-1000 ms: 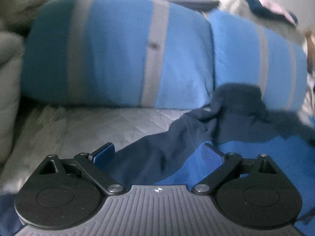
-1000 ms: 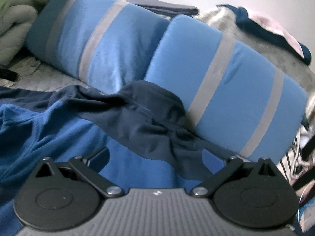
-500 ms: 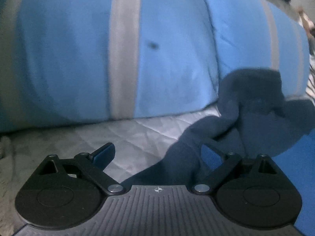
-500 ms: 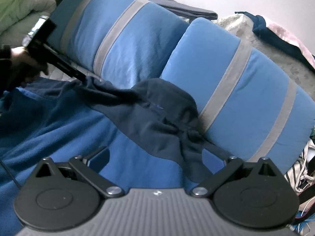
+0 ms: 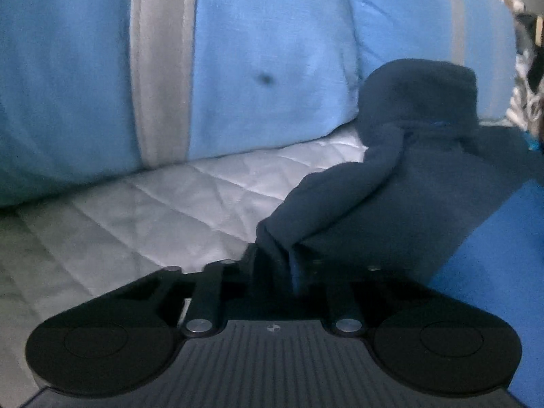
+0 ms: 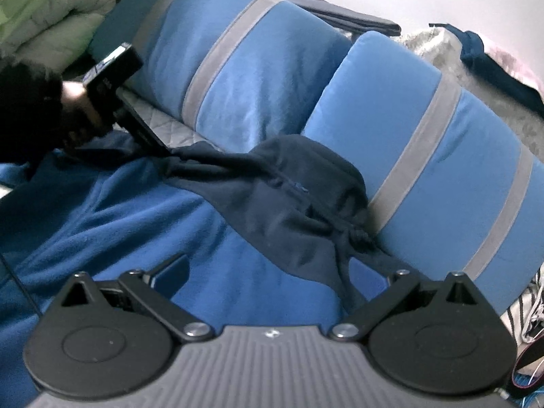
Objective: Fold clothes
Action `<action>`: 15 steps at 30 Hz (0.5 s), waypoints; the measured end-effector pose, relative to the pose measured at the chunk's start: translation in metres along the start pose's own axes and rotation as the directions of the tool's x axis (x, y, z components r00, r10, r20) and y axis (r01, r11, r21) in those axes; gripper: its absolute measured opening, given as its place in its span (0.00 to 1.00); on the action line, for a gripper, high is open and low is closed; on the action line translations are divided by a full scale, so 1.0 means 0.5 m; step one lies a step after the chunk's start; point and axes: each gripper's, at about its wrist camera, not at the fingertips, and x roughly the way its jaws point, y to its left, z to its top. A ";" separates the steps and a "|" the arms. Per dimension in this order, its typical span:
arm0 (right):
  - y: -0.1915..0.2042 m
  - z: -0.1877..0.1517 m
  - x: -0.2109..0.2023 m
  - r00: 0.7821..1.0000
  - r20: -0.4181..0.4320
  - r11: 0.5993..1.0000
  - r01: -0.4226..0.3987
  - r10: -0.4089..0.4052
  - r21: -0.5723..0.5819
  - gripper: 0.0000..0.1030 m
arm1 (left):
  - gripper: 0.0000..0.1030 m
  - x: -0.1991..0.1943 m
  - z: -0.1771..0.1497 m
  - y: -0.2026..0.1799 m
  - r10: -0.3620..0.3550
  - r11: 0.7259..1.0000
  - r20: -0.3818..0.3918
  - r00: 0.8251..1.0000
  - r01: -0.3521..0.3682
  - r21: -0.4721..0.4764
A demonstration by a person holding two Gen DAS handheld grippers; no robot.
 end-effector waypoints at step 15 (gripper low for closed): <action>-0.022 -0.004 0.001 0.999 -0.032 0.999 -0.002 0.004 0.046 1.00 | 0.74 -0.123 0.009 -0.066 0.409 0.903 0.140 0.902 -0.422 0.082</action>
